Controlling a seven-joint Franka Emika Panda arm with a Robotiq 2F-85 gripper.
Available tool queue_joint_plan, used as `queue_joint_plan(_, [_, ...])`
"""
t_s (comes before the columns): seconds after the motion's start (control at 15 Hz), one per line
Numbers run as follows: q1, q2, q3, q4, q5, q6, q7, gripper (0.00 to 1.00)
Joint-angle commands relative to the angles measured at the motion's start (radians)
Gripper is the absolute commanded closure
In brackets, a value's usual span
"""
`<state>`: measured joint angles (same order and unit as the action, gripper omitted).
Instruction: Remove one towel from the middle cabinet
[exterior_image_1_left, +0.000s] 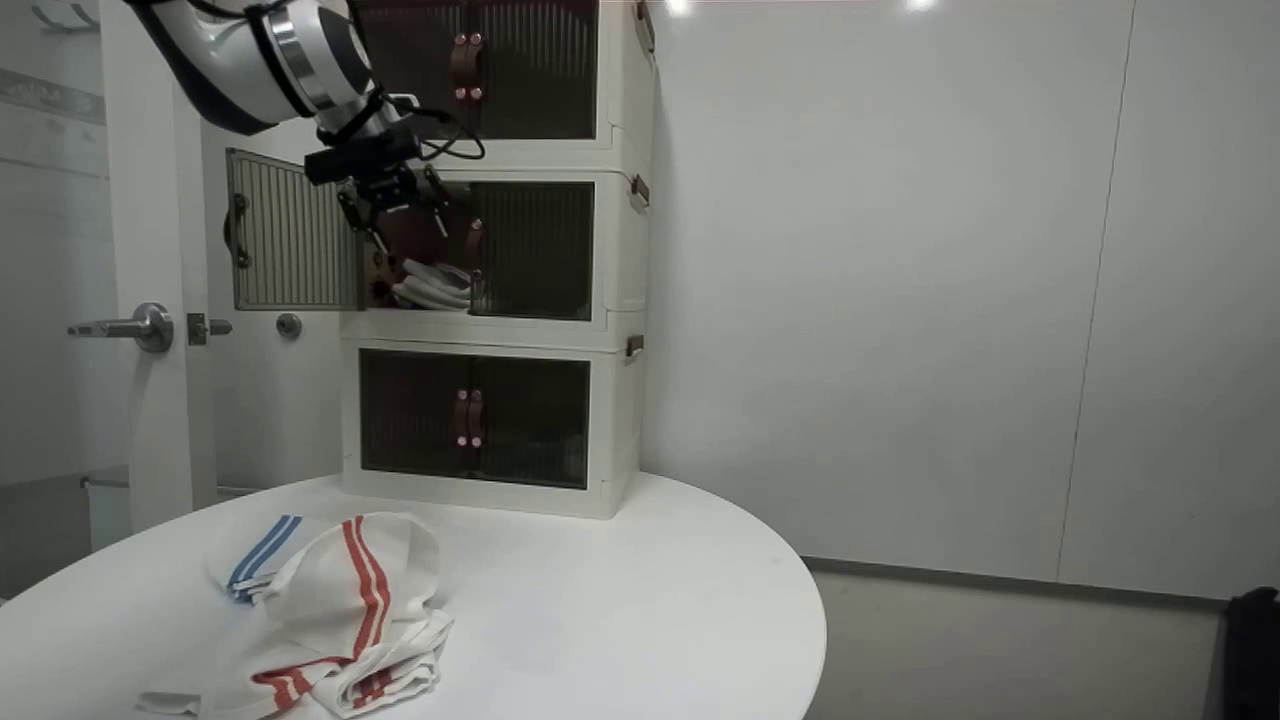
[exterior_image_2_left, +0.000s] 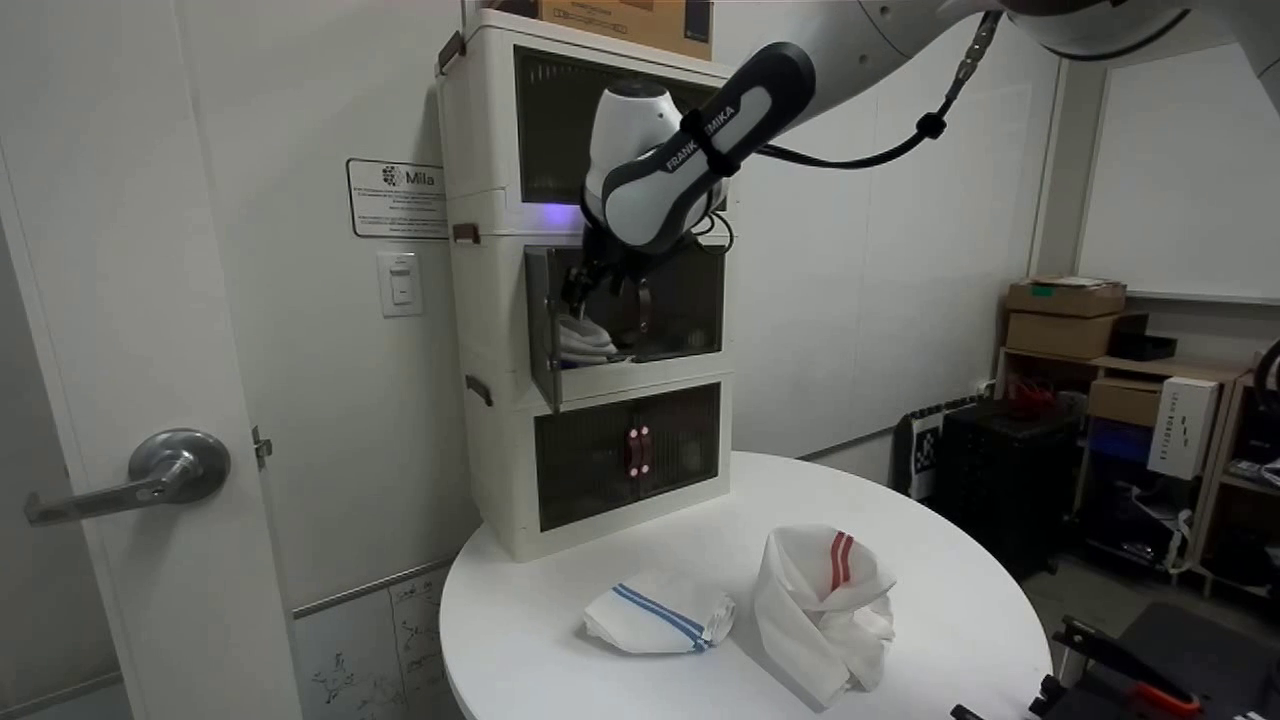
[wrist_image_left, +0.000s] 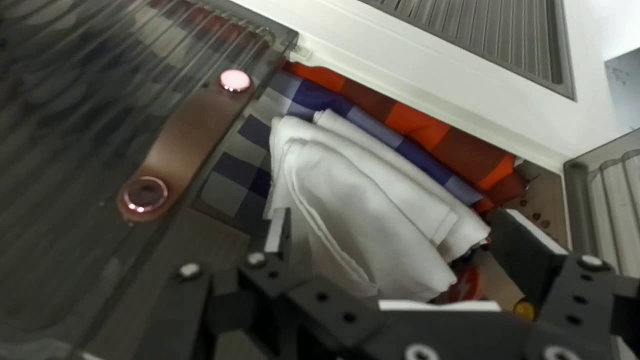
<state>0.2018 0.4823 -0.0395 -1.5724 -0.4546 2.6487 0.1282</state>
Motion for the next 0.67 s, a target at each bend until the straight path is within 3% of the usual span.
queue_joint_plan(0.0, [-0.045, 0.010, 0.030, 0.000, 0.110, 0.078, -0.039, 0.00])
queue_joint_plan(0.33, [-0.095, 0.047, 0.104, 0.011, 0.267, 0.131, -0.123, 0.00])
queue_joint_plan(0.6, [-0.081, 0.081, 0.097, 0.031, 0.282, 0.132, -0.140, 0.00])
